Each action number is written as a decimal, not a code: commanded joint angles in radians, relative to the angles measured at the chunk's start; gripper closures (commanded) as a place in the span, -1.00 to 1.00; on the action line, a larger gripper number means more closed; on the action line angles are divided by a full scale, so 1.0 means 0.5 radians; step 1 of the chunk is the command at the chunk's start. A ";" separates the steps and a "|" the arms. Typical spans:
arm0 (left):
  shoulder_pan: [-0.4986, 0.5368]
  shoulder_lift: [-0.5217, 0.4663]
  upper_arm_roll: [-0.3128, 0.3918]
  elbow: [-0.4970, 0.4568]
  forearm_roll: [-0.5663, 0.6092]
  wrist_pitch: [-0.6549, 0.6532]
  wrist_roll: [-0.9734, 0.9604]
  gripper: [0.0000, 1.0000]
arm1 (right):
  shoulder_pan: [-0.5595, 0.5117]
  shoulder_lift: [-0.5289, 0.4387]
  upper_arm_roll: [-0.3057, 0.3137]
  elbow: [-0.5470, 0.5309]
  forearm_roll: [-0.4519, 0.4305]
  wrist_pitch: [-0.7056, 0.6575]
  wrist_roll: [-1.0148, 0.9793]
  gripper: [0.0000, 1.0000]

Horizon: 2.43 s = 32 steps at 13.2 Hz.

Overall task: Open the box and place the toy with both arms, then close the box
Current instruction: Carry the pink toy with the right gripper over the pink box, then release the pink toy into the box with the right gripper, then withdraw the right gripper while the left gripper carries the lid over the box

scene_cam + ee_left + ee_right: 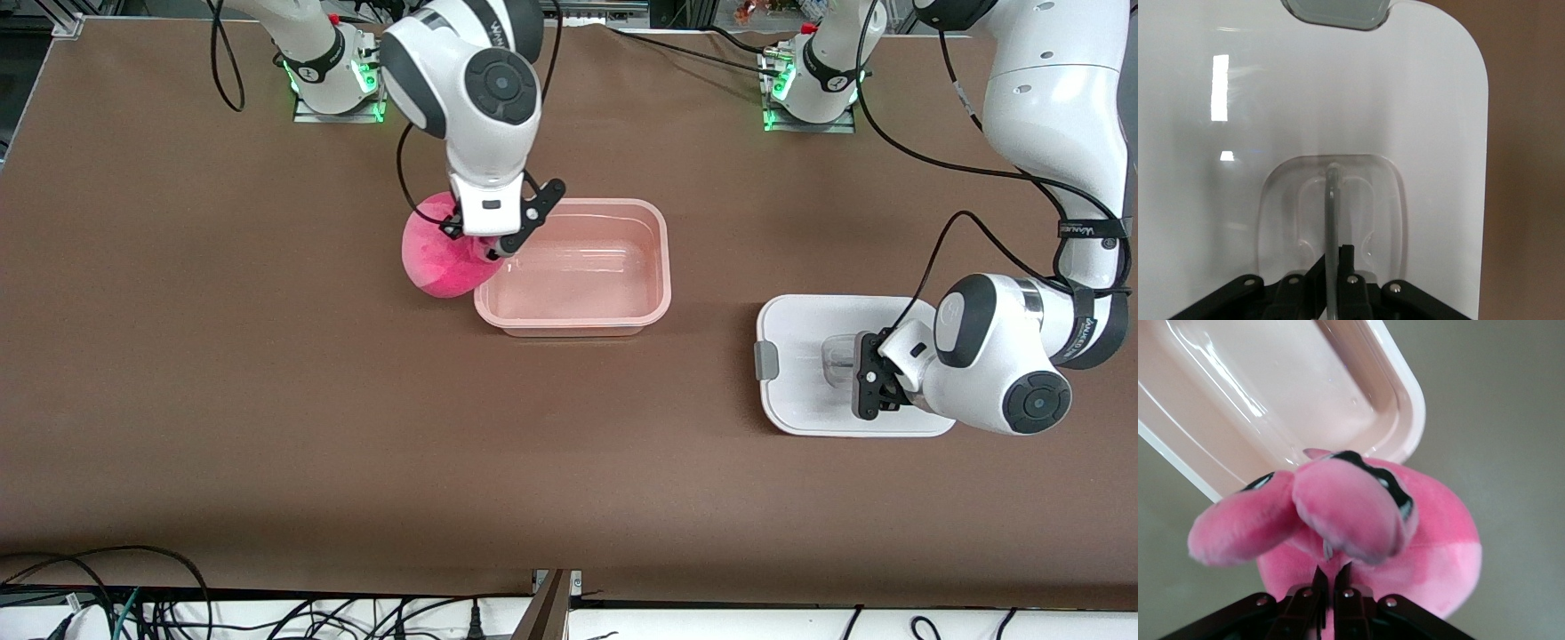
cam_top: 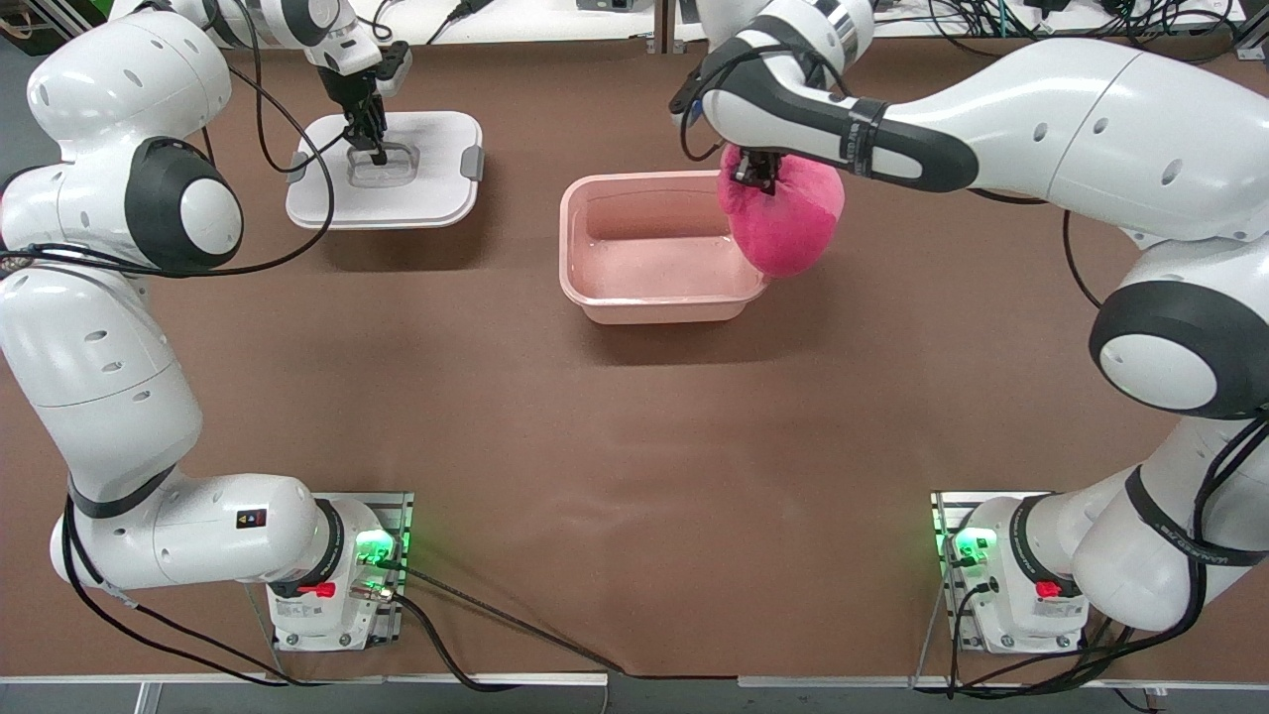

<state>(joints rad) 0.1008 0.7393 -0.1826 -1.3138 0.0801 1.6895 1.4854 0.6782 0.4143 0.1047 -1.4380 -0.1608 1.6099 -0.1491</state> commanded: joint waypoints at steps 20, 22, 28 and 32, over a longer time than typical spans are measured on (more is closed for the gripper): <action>0.019 -0.006 -0.009 -0.017 -0.071 0.014 0.076 1.00 | 0.353 0.279 -0.013 0.731 -0.117 -0.293 0.565 -1.00; 0.007 -0.018 -0.009 -0.014 -0.071 0.008 0.070 1.00 | 0.298 0.279 -0.028 0.731 -0.117 -0.293 0.568 -1.00; -0.164 -0.144 -0.043 0.029 -0.071 -0.145 -0.175 1.00 | 0.098 0.270 -0.120 0.728 -0.114 -0.299 0.562 -1.00; -0.456 -0.285 -0.052 0.084 -0.068 -0.185 -0.387 1.00 | -0.321 0.233 -0.213 0.731 -0.114 -0.247 0.578 -1.00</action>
<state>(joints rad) -0.0732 0.6387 -0.2228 -1.2715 0.0679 1.6234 1.3312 0.6186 0.5465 -0.0117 -1.0724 -0.2157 1.4810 0.1290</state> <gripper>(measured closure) 0.943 0.000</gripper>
